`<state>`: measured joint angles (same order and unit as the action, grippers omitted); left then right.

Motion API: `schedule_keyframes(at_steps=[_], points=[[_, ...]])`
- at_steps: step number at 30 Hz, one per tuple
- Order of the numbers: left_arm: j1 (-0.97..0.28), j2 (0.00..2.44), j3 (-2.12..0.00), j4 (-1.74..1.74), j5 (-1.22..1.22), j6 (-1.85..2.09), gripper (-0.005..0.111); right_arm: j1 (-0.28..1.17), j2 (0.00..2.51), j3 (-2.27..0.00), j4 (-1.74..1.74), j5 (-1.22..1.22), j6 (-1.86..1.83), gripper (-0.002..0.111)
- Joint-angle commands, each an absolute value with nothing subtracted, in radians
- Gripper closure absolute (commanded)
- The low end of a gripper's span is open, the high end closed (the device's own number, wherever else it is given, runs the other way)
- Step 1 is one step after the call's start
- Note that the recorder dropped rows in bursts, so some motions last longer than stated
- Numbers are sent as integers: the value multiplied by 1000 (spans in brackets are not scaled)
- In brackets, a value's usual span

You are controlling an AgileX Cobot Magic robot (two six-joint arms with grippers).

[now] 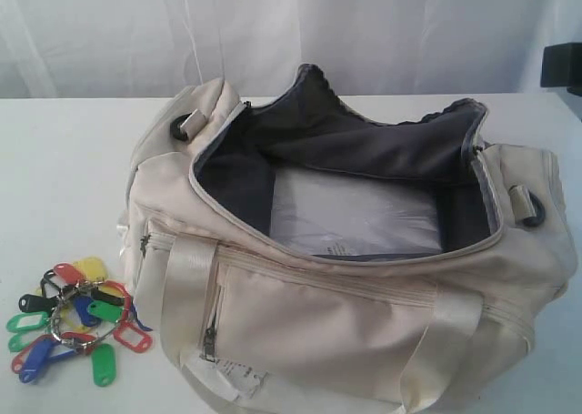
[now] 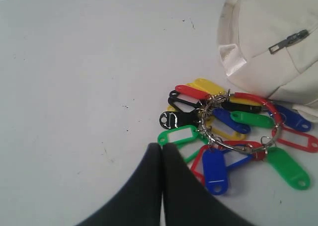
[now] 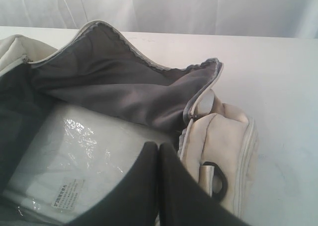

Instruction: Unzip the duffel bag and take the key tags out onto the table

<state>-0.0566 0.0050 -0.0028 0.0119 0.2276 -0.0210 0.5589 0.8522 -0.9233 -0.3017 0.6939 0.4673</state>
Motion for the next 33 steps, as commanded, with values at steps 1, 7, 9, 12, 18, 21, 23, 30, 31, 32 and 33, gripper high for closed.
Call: schedule_keyframes(at_steps=[1, 7, 9, 12, 18, 21, 23, 30, 31, 32, 33], points=[[-63, 0, 0, 0, 227, -22, 107, 558, 850, -919, -308, 685, 470, 108], [-63, 0, 0, 0, 227, -22, 107, 558, 850, -919, -308, 688, 470, 108], [-63, 0, 0, 0, 227, -22, 107, 558, 850, -919, -308, 683, 470, 108], [-63, 0, 0, 0, 227, -22, 107, 558, 850, -919, -308, 685, 470, 108], [-63, 0, 0, 0, 227, -22, 107, 558, 827, -919, -308, 685, 470, 108], [-63, 0, 0, 0, 227, -22, 107, 558, 828, -919, -308, 694, 470, 108], [-63, 0, 0, 0, 227, -22, 107, 558, 824, -919, -308, 694, 470, 108], [-63, 0, 0, 0, 227, -22, 107, 558, 687, -918, -302, 694, 507, 108], [-63, 0, 0, 0, 227, -22, 107, 558, 657, -918, -302, 692, 509, 108], [-63, 0, 0, 0, 227, -22, 107, 558, 627, -918, -302, 692, 509, 108], [-63, 0, 0, 0, 227, -22, 107, 558, 597, -916, -304, 692, 509, 108]])
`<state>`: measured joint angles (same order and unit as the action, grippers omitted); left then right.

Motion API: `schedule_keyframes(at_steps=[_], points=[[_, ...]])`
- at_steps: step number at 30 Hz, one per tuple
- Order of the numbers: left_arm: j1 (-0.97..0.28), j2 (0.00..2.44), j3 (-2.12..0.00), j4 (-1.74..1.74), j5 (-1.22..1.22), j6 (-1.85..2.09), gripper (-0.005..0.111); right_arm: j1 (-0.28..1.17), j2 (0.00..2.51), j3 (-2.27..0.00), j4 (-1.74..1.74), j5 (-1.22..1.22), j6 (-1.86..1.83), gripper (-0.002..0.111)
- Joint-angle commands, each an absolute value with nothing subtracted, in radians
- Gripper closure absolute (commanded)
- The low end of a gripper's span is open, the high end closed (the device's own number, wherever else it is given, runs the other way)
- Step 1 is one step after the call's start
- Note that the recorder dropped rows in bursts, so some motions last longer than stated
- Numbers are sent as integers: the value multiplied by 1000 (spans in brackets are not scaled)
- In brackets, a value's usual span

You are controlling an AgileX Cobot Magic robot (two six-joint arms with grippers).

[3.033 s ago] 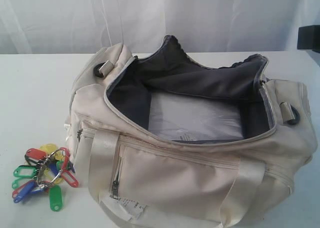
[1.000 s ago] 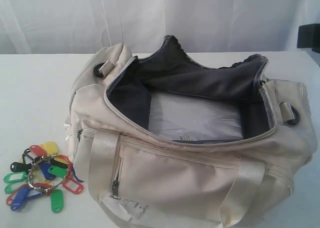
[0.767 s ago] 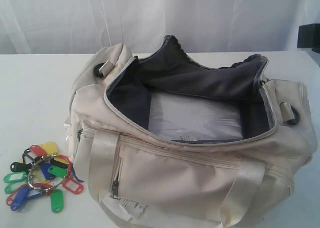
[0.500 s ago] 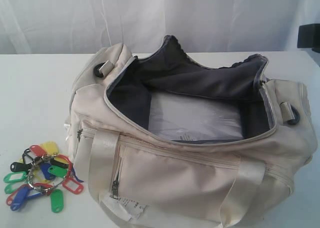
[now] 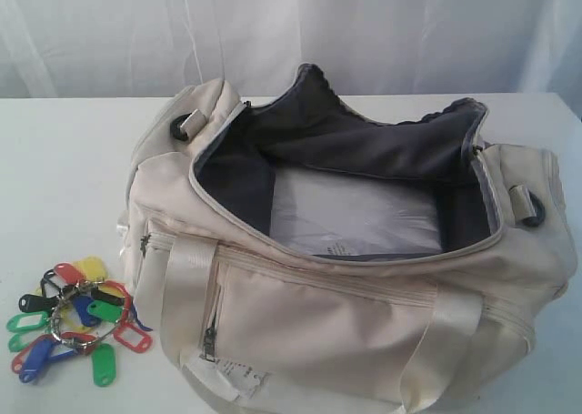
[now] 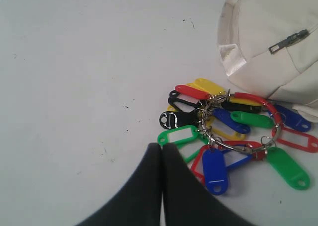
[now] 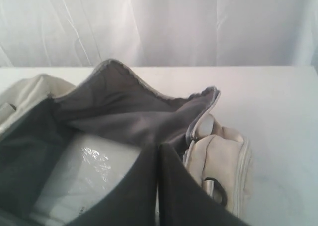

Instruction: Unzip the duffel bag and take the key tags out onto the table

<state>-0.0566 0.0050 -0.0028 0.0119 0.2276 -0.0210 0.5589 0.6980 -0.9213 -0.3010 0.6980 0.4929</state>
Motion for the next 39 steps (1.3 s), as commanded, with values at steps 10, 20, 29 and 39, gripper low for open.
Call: schedule_keyframes(at_steps=[10, 20, 29, 39], points=[[-63, 0, 0, 0, 227, -22, 107, 558, 352, -799, -370, 686, 491, 108], [-63, 0, 0, 0, 227, -21, 107, 558, 327, -555, -445, 419, 494, 108], [-63, 0, 0, 0, 227, -21, 107, 558, 175, -335, -445, 370, 500, 108], [-63, 0, 0, 6, 229, -22, 107, 558, 0, -117, -357, 287, 721, 108]])
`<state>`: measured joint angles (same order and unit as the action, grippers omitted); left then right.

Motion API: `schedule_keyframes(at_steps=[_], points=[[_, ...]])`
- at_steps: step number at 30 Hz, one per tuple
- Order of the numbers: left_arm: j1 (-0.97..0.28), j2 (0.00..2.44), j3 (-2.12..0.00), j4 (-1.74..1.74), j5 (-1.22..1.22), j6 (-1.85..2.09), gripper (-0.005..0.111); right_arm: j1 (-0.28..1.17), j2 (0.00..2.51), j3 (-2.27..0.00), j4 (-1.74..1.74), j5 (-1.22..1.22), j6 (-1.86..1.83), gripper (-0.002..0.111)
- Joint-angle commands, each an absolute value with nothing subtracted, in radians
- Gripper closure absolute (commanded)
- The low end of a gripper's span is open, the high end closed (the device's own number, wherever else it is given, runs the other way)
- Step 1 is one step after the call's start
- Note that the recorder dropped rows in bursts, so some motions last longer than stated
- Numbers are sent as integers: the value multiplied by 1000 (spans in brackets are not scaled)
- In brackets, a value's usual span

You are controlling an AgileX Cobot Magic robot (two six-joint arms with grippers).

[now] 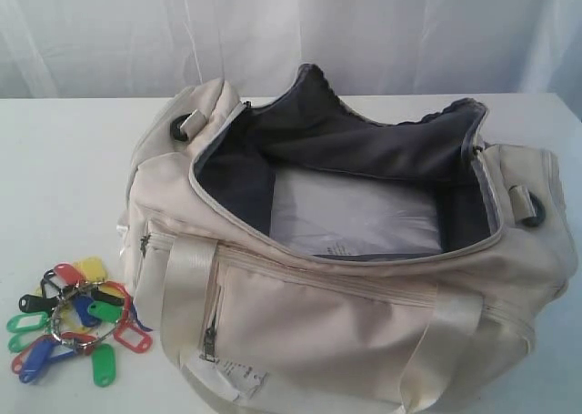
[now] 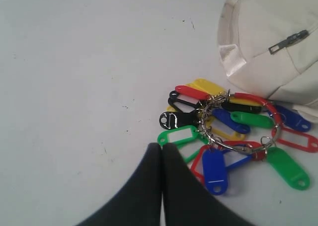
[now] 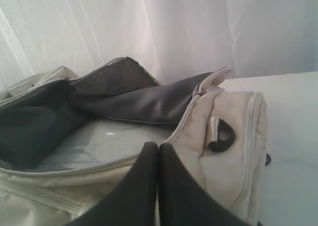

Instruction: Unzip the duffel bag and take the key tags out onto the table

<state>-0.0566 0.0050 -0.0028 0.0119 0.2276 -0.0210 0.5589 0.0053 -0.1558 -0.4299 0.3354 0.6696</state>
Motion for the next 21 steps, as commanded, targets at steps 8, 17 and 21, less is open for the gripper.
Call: schedule_keyframes(at_steps=[8, 17, 21], points=[[-63, 0, 0, 6, 229, -22, 107, 558, 0, 0, -29, 337, 382, 108], [-63, 0, 0, 6, 229, -22, 107, 558, 0, 0, -27, 320, 25, 108], [-63, 0, 0, 6, 229, -22, 107, 558, 0, 0, -27, 320, 17, 108]])
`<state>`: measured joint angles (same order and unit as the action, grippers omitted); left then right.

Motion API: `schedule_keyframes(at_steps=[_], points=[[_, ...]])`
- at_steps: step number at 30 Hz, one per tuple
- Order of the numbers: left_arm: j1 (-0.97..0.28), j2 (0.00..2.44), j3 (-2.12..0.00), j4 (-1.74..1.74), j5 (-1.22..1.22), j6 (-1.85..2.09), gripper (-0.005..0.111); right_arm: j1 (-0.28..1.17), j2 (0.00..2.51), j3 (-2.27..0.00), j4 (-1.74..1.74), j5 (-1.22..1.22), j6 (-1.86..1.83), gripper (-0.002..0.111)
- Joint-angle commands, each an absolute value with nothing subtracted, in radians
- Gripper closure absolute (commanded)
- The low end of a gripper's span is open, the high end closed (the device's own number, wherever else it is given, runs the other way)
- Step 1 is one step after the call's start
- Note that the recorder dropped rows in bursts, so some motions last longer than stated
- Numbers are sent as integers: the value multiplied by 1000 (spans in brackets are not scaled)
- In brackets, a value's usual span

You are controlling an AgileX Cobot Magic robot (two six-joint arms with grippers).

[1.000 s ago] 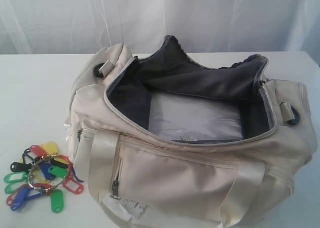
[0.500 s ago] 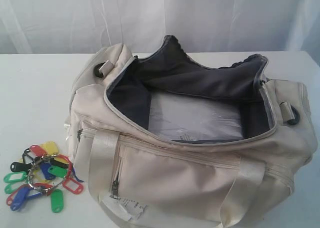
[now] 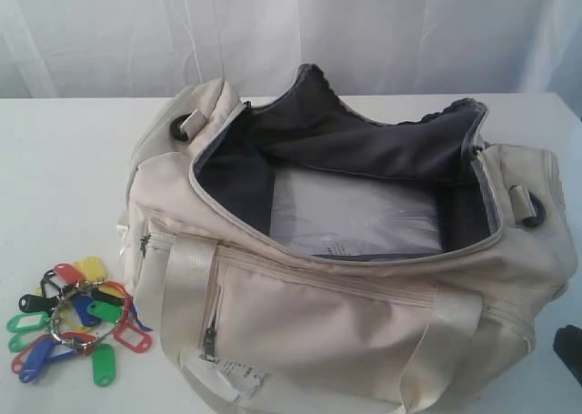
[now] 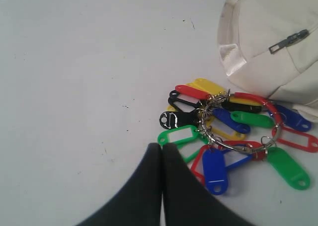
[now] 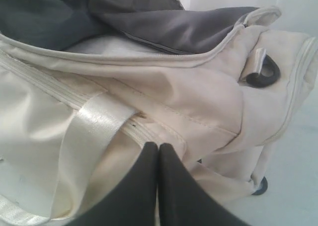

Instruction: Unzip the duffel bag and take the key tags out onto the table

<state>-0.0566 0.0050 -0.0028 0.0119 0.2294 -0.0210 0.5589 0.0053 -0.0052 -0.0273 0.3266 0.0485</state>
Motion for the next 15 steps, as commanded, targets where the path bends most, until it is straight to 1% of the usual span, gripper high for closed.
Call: schedule_keyframes(at_steps=[1, 11, 15], points=[[-63, 0, 0, 6, 229, -22, 107, 558, 0, 0, -27, 320, 9, 108], [-63, 0, 0, 6, 229, -22, 107, 558, 0, 0, 0, 307, 30, 108], [-63, 0, 0, 6, 229, -22, 107, 537, 0, 0, 6, 307, 30, 108]])
